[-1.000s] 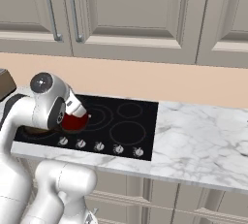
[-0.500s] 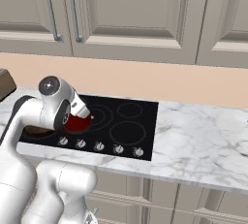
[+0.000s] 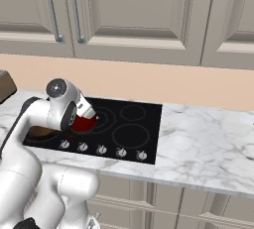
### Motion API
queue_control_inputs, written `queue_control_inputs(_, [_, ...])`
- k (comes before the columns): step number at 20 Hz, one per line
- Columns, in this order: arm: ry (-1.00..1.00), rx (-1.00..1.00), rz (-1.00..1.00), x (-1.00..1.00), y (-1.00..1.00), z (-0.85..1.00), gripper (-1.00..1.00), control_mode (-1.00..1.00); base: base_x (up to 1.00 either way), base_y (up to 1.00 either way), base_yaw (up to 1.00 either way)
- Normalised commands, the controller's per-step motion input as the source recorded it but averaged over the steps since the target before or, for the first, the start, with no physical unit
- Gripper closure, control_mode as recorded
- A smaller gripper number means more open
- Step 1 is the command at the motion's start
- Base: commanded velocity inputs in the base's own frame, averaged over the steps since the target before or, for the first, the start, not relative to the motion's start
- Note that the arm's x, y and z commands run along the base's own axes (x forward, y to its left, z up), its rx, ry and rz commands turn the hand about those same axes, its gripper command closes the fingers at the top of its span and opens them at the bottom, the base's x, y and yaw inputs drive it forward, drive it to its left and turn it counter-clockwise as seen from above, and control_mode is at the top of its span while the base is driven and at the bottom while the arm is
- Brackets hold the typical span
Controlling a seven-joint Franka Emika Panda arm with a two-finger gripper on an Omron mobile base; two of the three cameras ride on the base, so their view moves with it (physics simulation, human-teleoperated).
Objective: Pick the kettle from the counter and place it on a stove burner. Then turn the burner on.
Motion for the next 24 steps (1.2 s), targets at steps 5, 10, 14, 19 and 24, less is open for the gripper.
queue_control_inputs(5, [0.00, 0.00, 0.00, 0.23, 0.02, -0.01, 1.00, -1.00, 0.00, 0.00, 0.00])
queue_control_inputs(10, [0.00, 0.00, 0.00, 0.22, 0.05, -0.06, 1.00, -1.00, 0.00, 0.00, 0.00])
queue_control_inputs(14, [0.00, 0.00, 0.00, 0.20, 0.06, -0.09, 1.00, -1.00, 0.00, 0.00, 0.00])
queue_control_inputs(19, [0.00, 0.00, 0.00, 0.19, 0.07, -0.11, 1.00, -1.00, 0.00, 0.00, 0.00])
queue_control_inputs(24, [0.01, 0.00, 0.00, 0.21, 0.10, -0.04, 1.00, -1.00, 0.00, 0.00, 0.00])
